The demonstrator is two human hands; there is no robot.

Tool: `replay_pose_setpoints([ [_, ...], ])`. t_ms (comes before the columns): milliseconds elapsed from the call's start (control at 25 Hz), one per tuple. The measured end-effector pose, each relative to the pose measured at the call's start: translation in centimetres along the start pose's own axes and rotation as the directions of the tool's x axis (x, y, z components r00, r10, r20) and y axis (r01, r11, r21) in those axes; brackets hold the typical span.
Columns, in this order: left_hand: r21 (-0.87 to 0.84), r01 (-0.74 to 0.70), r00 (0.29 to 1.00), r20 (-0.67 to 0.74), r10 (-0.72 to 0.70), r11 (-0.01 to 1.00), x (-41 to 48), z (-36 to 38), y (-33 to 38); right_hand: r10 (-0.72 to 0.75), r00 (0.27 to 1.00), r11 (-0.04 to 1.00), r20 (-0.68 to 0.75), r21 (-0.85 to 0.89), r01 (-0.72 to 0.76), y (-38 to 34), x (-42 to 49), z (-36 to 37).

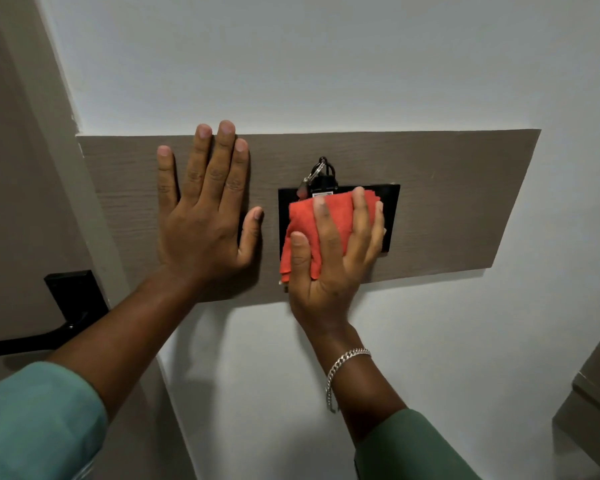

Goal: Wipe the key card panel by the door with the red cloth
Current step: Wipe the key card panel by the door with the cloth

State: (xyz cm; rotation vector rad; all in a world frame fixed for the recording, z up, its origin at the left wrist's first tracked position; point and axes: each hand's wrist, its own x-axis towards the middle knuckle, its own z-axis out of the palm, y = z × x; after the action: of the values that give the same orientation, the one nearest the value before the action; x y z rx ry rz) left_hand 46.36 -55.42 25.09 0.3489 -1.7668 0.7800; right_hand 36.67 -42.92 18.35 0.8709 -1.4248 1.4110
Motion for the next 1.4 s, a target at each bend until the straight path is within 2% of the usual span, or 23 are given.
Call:
replay_pose_setpoints([
  [80, -0.012, 0.009, 1.000, 0.000, -0.009, 1.000, 0.0, -0.1, 0.2, -0.104, 0.993, 0.994, 0.059, -0.026, 0.105, 0.9, -0.9, -0.7],
  [120, -0.016, 0.010, 1.000, 0.003, -0.010, 1.000, -0.1, -0.2, 0.2, -0.104, 0.992, 0.994, 0.065, -0.018, 0.105, 1.5, -1.1, -1.1],
  [280, -0.004, 0.008, 1.000, 0.011, -0.008, 1.000, 0.0, -0.2, 0.2, 0.057, 0.998, 0.997, -0.029, 0.054, -0.055, 0.5, 0.7, -0.2],
  [440, -0.002, 0.012, 1.000, 0.013, -0.012, 1.000, 0.0, -0.2, 0.2, -0.165, 0.980, 0.984, 0.110, -0.049, 0.171, 2.0, -1.0, -1.3],
  [480, 0.007, 0.009, 1.000, 0.016, -0.009, 1.000, 0.0, -0.2, 0.2, -0.148, 0.983, 0.988, 0.110, -0.031, 0.152, 2.6, -1.0, -1.9],
  [600, 0.005, 0.007, 1.000, 0.018, -0.007, 1.000, -0.1, -0.1, 0.2, 0.091, 0.996, 0.995, -0.018, 0.052, -0.090, 2.1, 0.6, -1.5],
  [640, 0.003, 0.008, 1.000, 0.020, -0.009, 1.000, -0.1, -0.1, 0.2, 0.131, 0.990, 0.990, -0.047, 0.060, -0.128, 1.3, 1.1, -1.0],
  [720, 0.001, 0.014, 1.000, 0.028, -0.014, 1.000, -0.1, -0.1, 0.1, 0.048, 0.999, 0.999, -0.018, 0.008, -0.048, 0.4, 1.1, -0.4],
  [840, -0.003, 0.008, 0.999, 0.032, -0.008, 1.000, -0.1, -0.1, 0.2, -0.149, 0.981, 0.986, 0.121, -0.061, 0.157, 1.8, -0.4, -1.3],
  [920, -0.005, 0.005, 1.000, 0.029, -0.005, 1.000, 0.0, -0.1, 0.0, -0.115, 0.985, 0.993, 0.128, -0.027, 0.119, 2.9, -0.6, -2.0],
  [1080, -0.021, 0.017, 0.999, 0.050, -0.016, 1.000, -0.2, -0.3, 0.2, 0.048, 0.999, 0.998, 0.002, 0.038, -0.048, 2.7, 1.3, -1.3],
  [1200, -0.062, 0.029, 0.997, 0.078, -0.024, 0.998, 0.2, -0.9, 0.1, 0.008, 0.998, 1.000, 0.070, 0.004, -0.008, 3.3, 1.3, -1.7],
  [1280, -0.200, 0.111, 0.994, 0.042, -0.105, 0.973, 0.2, -2.1, 1.0, -0.025, 0.985, 0.999, 0.172, -0.028, 0.031, 4.4, 0.1, -2.9],
  [1320, -0.286, 0.185, 0.981, 0.003, -0.193, 0.940, -0.2, -2.8, 2.1, -0.032, 0.976, 0.998, 0.214, -0.040, 0.042, 4.9, -0.4, -3.5],
  [1400, -0.455, 0.380, 0.909, 0.023, -0.416, 0.805, -1.5, -4.8, 5.7, -0.032, 0.964, 0.997, 0.263, -0.060, 0.050, 5.4, -0.8, -4.5],
])
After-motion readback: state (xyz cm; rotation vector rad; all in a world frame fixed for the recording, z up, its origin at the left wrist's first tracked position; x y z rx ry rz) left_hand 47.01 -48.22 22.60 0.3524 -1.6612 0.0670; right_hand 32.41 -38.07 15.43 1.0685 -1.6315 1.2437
